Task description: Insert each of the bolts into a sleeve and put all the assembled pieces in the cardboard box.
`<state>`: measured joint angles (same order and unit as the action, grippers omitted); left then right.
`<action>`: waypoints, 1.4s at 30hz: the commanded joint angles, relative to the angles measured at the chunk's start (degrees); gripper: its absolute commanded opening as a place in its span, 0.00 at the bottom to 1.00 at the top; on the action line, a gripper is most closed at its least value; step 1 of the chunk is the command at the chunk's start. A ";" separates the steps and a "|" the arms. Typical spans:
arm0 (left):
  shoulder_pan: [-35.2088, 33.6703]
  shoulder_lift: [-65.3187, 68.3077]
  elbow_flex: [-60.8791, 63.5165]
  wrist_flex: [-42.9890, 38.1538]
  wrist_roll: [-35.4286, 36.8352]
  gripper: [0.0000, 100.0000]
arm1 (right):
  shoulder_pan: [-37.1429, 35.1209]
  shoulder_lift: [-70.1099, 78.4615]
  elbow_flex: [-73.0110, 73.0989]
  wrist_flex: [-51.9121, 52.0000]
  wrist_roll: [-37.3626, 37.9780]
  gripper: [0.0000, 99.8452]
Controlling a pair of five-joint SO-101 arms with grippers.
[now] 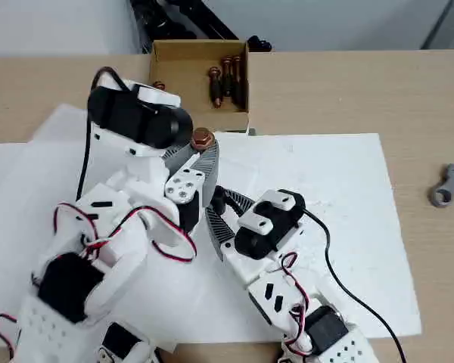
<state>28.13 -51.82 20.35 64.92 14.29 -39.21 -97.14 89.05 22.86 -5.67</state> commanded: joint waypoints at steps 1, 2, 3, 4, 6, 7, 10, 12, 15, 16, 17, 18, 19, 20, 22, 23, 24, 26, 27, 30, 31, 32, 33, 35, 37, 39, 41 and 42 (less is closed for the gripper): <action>0.70 0.18 -3.91 0.18 0.53 0.01 | -0.40 -1.45 -0.53 -1.36 -0.44 0.00; 0.79 0.26 -3.74 0.18 0.53 0.01 | -0.40 -1.45 -0.53 -1.36 -0.44 0.00; 0.79 0.26 -3.12 0.18 0.62 0.01 | -0.40 -1.45 -0.53 -1.36 -0.44 0.00; 0.79 0.26 -2.33 0.09 0.62 0.01 | -0.40 -1.45 -0.53 -1.36 -0.44 0.00; 0.79 0.26 -0.66 0.09 0.62 0.01 | -0.40 -1.45 -0.62 -1.36 -0.44 0.00; 0.79 0.18 0.13 0.09 0.62 0.01 | -0.40 -1.45 -0.79 -1.36 -0.44 0.00; 0.79 -0.09 2.33 -1.67 0.62 0.01 | -0.40 -1.45 -0.88 -1.36 -0.44 0.00; 0.79 0.00 3.82 -3.69 0.53 0.01 | -0.40 -1.45 -0.88 -1.45 -0.53 0.00; 0.88 0.09 6.11 -5.98 0.53 0.01 | -0.40 -1.45 -0.88 -1.45 -0.53 0.00; 0.88 0.09 6.81 -6.51 0.53 0.01 | -0.40 -1.45 -0.88 -1.45 -0.53 0.00; 0.79 0.09 7.34 -6.95 0.62 0.01 | -0.40 -1.45 -0.88 -1.45 -0.53 0.00; 0.79 0.09 7.78 -7.21 0.62 0.01 | -0.40 -1.45 -0.88 -1.45 -0.62 0.00; 0.79 0.09 8.04 -7.21 0.62 0.01 | -0.40 -1.45 -0.88 -1.45 -0.70 0.00; 0.79 0.09 8.13 -7.21 0.62 0.01 | -0.40 -1.45 -0.88 -1.45 -0.70 0.00; 0.79 0.09 8.22 -6.95 0.62 0.01 | -0.40 -1.45 -0.88 -1.45 -0.70 0.00; 0.79 0.09 8.22 -6.86 0.62 0.01 | -0.40 -1.45 -0.88 -1.45 -0.70 0.00; 0.79 0.09 8.31 -6.77 0.62 0.01 | -0.40 -1.45 -0.88 -1.45 -0.70 0.00; 0.79 0.09 8.40 -6.77 0.62 0.01 | -0.40 -1.45 -0.88 -1.45 -0.70 0.00; 0.79 0.09 8.75 -6.77 0.62 0.01 | -0.40 -1.45 -0.88 -1.45 -0.70 0.00; 0.79 0.00 11.21 -6.86 1.49 0.01 | -0.40 -1.45 -0.88 -1.45 -0.70 0.00; 0.79 -0.18 11.82 -6.86 2.02 0.01 | -0.40 -1.45 -0.88 -1.45 -0.70 0.00; 0.79 -0.26 12.35 -6.86 2.20 0.01 | -0.40 -1.45 -0.88 -1.45 -0.70 0.00; 0.79 -0.26 12.70 -6.86 2.20 0.01 | -0.40 -1.45 -0.88 -1.45 -0.70 0.00; 0.70 -0.26 12.97 -6.86 2.11 0.01 | -0.40 -1.45 -0.88 -1.45 -0.70 0.00; 0.53 -0.26 13.05 -6.68 2.11 0.01 | -0.40 -1.45 -0.88 -1.45 -0.70 0.00; 0.53 -0.26 13.49 -5.89 1.93 0.01 | -0.40 -1.45 -0.88 -1.45 -0.70 0.00; 0.44 -0.26 14.55 -5.89 1.93 0.01 | -0.40 -1.45 -0.88 -1.45 -0.70 0.00; 0.44 -0.35 14.73 -5.89 1.93 0.01 | -0.40 -1.45 -0.88 -1.45 -0.70 0.00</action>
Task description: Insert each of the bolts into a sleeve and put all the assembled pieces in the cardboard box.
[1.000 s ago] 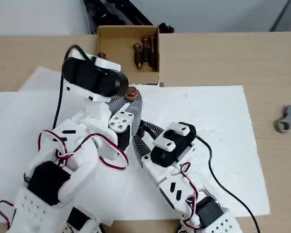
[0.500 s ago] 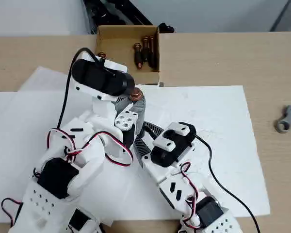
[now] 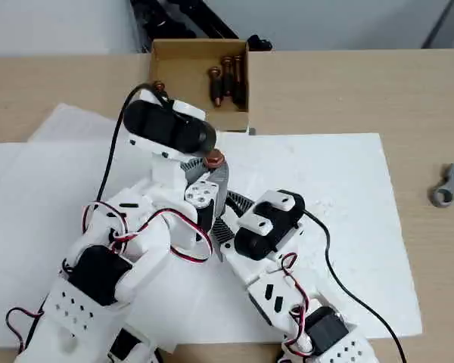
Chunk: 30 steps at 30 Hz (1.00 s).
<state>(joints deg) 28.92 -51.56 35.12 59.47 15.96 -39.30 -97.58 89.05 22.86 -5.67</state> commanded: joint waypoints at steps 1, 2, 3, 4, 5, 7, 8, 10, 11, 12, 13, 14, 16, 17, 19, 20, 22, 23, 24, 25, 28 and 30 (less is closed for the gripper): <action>-0.35 -0.62 -0.13 -0.35 0.26 0.02 | -0.31 -1.01 -0.88 -1.45 -0.70 0.00; -0.35 -0.62 -0.48 0.00 0.26 0.04 | -0.31 -1.01 -0.88 -1.45 -0.70 0.00; -0.35 -0.62 -0.92 0.35 0.53 0.07 | -0.31 -1.01 -0.88 -1.45 -0.70 0.00; -0.35 -0.62 -1.63 1.05 0.88 0.09 | -0.31 -1.01 -0.88 -1.45 -0.70 0.00; -0.44 -0.53 -2.33 1.93 2.20 0.12 | -0.31 -1.01 -0.88 -1.45 -0.70 0.00; -1.32 -0.09 -3.65 4.57 5.89 0.16 | -0.31 -1.01 -0.88 -1.36 -0.70 0.00; -1.93 -0.09 -3.91 5.80 7.56 0.18 | -0.31 -1.01 -0.88 -1.36 -0.70 0.00; -3.08 0.00 -4.26 8.00 9.14 0.20 | -0.31 -1.01 -0.88 -1.36 -0.70 0.00; -3.60 0.00 -4.35 9.23 9.32 0.20 | -0.31 -1.01 -0.88 -1.36 -0.70 0.00; -3.96 0.00 -4.70 10.64 9.32 0.20 | -0.31 -1.01 -0.88 -1.27 -0.70 0.00; -4.40 0.00 -4.97 11.60 9.49 0.20 | -0.31 -1.01 -0.88 -1.27 -0.70 0.00; -4.75 -0.09 -5.41 12.57 9.49 0.20 | -0.31 -1.01 -0.88 -1.19 -0.70 0.00; -5.45 -0.09 -6.73 13.98 9.41 0.20 | -0.22 -0.84 -0.88 -1.19 -0.70 0.00; -5.89 -0.09 -7.69 14.51 9.41 0.20 | -0.04 -0.66 -0.97 -1.27 -0.70 0.00; -7.65 -0.18 -10.42 15.47 9.23 0.20 | 1.54 -0.48 -1.58 -1.45 -0.70 0.00; -8.88 -0.18 -12.18 15.82 8.44 0.20 | 2.95 -0.48 -2.46 -1.45 -0.70 0.00; -12.04 -0.53 -14.64 16.09 4.92 0.16 | 6.11 -0.40 -4.92 -1.45 -0.70 0.00; -13.71 -0.62 -15.34 16.09 2.81 0.12 | 7.52 -0.04 -6.15 -1.27 -0.44 0.00; -15.47 -0.62 -15.60 16.09 0.70 0.08 | 8.75 0.75 -7.30 -1.27 -0.44 0.00; -17.32 -0.62 -15.69 16.09 -1.32 0.04 | 9.98 1.89 -8.70 -1.27 -0.44 0.00; -22.33 -0.62 -15.25 17.41 -4.22 0.01 | 11.56 7.60 -13.71 -1.45 -0.44 0.00; -24.35 -0.62 -15.08 19.60 -4.92 0.00 | 11.65 12.79 -17.14 -2.68 -0.53 0.00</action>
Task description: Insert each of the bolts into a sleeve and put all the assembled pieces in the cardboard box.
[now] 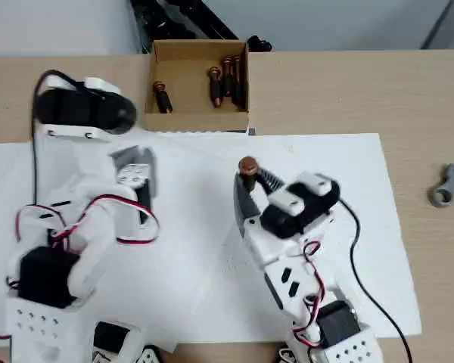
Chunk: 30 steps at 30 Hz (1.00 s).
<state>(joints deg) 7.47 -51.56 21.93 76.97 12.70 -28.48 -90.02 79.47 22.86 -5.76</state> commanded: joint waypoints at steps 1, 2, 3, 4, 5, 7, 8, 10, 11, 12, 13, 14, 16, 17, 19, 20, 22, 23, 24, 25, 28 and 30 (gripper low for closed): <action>-3.69 -0.62 -1.80 3.43 -2.37 0.00 | 0.92 8.31 -9.32 -4.09 -0.35 0.00; -4.31 -0.62 -1.80 5.01 -3.60 0.00 | 0.92 11.74 -11.25 -5.76 -0.26 0.00; -4.75 -0.62 -1.80 6.24 -5.01 0.00 | 1.01 15.52 -13.36 -7.25 0.00 0.00; -5.10 -0.62 -1.71 7.47 -6.51 0.00 | 1.01 19.47 -15.91 -8.66 0.62 0.00; -5.19 -0.62 -1.71 8.53 -8.00 0.00 | 1.01 23.78 -18.64 -10.24 0.70 0.00; -5.80 -0.70 -1.71 10.29 -10.20 0.00 | 1.19 32.57 -23.74 -14.20 0.70 0.00; -6.33 -0.70 -1.71 10.90 -10.81 0.00 | 1.80 37.14 -26.11 -16.48 0.62 0.00; -7.47 -0.70 -1.71 11.78 -10.99 0.00 | 2.86 46.55 -30.95 -20.79 0.53 0.00; -8.00 -0.70 -1.71 12.13 -10.99 0.00 | 3.56 51.12 -33.14 -22.81 0.53 0.00; -8.35 -0.70 -1.71 12.40 -10.90 0.00 | 4.18 55.52 -35.43 -24.66 0.44 0.00; -8.44 -0.70 -1.71 13.10 -10.90 0.00 | 4.62 59.65 -37.54 -26.51 0.44 0.00; -8.44 -0.70 -1.71 13.89 -10.90 0.00 | 5.14 63.52 -39.74 -28.35 0.44 0.00; -8.44 -0.70 -1.71 15.12 -10.90 0.00 | 5.67 70.55 -44.04 -31.16 0.44 0.00; -8.44 -0.70 -1.71 15.56 -10.90 0.00 | 5.76 73.98 -46.24 -32.13 0.44 0.00; -8.44 -0.70 -1.71 16.09 -10.90 0.00 | 5.93 80.22 -50.46 -33.36 0.44 0.00; -8.44 -0.70 -1.71 16.09 -10.90 0.00 | 5.85 83.30 -52.75 -33.71 0.44 0.00; -8.44 -0.70 -1.71 16.09 -10.90 0.00 | 5.85 89.71 -57.76 -34.68 0.44 0.00; -8.44 -0.70 -1.71 16.00 -10.90 0.00 | 5.93 93.05 -60.48 -35.38 0.44 0.00; -8.44 -0.70 -1.71 16.00 -10.90 0.00 | 6.02 96.40 -63.21 -36.18 0.44 0.00; -8.44 -0.70 -1.71 16.09 -10.90 0.00 | 6.02 99.65 -65.85 -37.05 0.44 0.00; -8.44 -0.70 -1.71 16.09 -10.90 0.00 | 6.02 109.58 -74.55 -38.11 0.44 0.01; -8.44 -0.70 -1.71 16.18 -10.90 0.00 | 6.02 116.26 -80.70 -37.85 0.44 0.01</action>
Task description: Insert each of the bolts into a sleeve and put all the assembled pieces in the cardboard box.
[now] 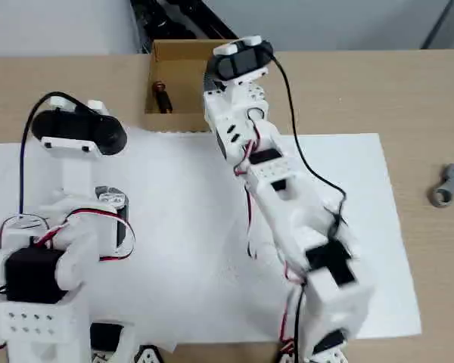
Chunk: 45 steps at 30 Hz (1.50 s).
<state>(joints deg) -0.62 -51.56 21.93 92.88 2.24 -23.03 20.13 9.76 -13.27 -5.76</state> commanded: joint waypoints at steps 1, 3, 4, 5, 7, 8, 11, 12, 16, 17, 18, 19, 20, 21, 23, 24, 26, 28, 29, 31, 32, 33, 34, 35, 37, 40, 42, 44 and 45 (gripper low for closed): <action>-0.35 -0.70 -1.71 0.26 -0.44 0.00 | 0.57 9.36 -13.80 -1.71 0.44 0.01; -0.35 -0.70 -1.71 0.26 -0.44 0.00 | 0.57 14.99 -18.90 -1.54 0.53 0.01; -0.35 -0.70 -1.71 0.26 -0.44 0.00 | 0.57 17.45 -21.10 -1.45 0.53 0.01; -0.35 -0.70 -1.71 0.26 -0.44 0.00 | 0.57 19.30 -22.95 -1.45 0.53 0.01; -0.35 -0.70 -1.71 0.26 -0.44 0.00 | 0.57 21.93 -25.05 -1.36 0.53 0.05; -0.35 -0.70 -1.71 0.62 -0.44 0.00 | 0.57 22.64 -25.49 -0.75 0.53 0.08; -0.35 -0.70 -1.45 1.49 -0.44 0.00 | 0.48 22.90 -26.29 4.09 0.44 0.14; -0.35 -0.70 -0.84 1.32 -0.44 0.00 | 0.48 22.90 -26.29 4.26 0.44 0.15; -0.35 -0.70 1.98 0.70 -0.44 0.00 | 1.10 22.81 -26.29 4.62 0.44 0.15; -0.35 -0.70 2.59 0.09 -0.44 0.00 | 1.27 22.81 -26.29 4.70 0.44 0.15; -0.35 -0.70 2.86 -0.26 -0.44 0.00 | 1.36 22.81 -26.29 4.70 0.44 0.15; -0.35 -0.70 2.95 -0.53 -0.44 0.00 | 1.45 22.81 -26.29 4.79 0.44 0.14; -0.35 -0.70 2.95 -0.62 -0.44 0.00 | 1.45 22.46 -26.11 4.79 0.53 0.13; -0.35 -0.70 2.95 -0.70 -0.44 0.00 | 1.45 21.85 -25.76 4.97 0.53 0.12; -0.35 -0.70 3.30 -1.85 -0.44 0.00 | 1.45 19.56 -24.88 7.60 0.53 0.09; -0.35 -0.70 3.56 -2.37 -0.44 0.00 | 1.36 17.98 -24.53 9.10 0.53 0.07; -0.35 -0.70 4.53 -3.43 -0.53 0.00 | 1.36 14.37 -23.21 12.00 0.44 0.02; -0.35 -0.70 6.46 -4.84 -0.62 0.00 | 1.36 10.07 -21.10 14.90 0.44 0.00; -0.35 -0.70 7.69 -5.63 -0.62 0.00 | 1.36 7.52 -19.78 16.92 0.44 0.01; -0.44 -0.70 10.59 -7.47 -0.70 0.00 | 1.27 1.36 -16.35 21.58 0.53 0.00; -0.44 -0.70 12.18 -8.70 -0.70 0.00 | 1.19 -2.42 -14.24 24.22 0.53 0.00; -0.44 -0.70 13.67 -9.93 -0.70 0.00 | 1.19 -6.20 -12.13 27.03 0.53 0.00; -0.44 -0.70 14.99 -11.25 -0.70 0.00 | 1.36 -9.98 -9.76 29.76 0.53 0.00; -0.44 -0.70 16.31 -12.75 -0.79 0.00 | 1.45 -14.02 -7.38 32.40 0.53 0.00; -0.44 -0.70 18.51 -15.56 -0.79 0.00 | 1.71 -22.46 -2.11 37.58 0.53 0.00; -0.44 -0.70 21.41 -18.46 -0.88 0.00 | 2.95 -35.82 6.51 43.74 0.53 0.00; -0.53 -0.70 23.16 -19.52 -0.88 0.00 | 3.30 -45.23 12.75 47.43 0.53 0.00; -0.53 -0.79 24.40 -20.22 -1.14 0.00 | 4.00 -54.90 18.99 51.03 0.53 0.00; -0.53 -0.79 24.66 -20.31 -2.11 0.00 | 4.09 -59.56 21.89 52.62 0.62 0.00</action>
<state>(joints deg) -0.88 -51.56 46.46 74.42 1.80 -19.96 -23.38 25.58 35.43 -5.76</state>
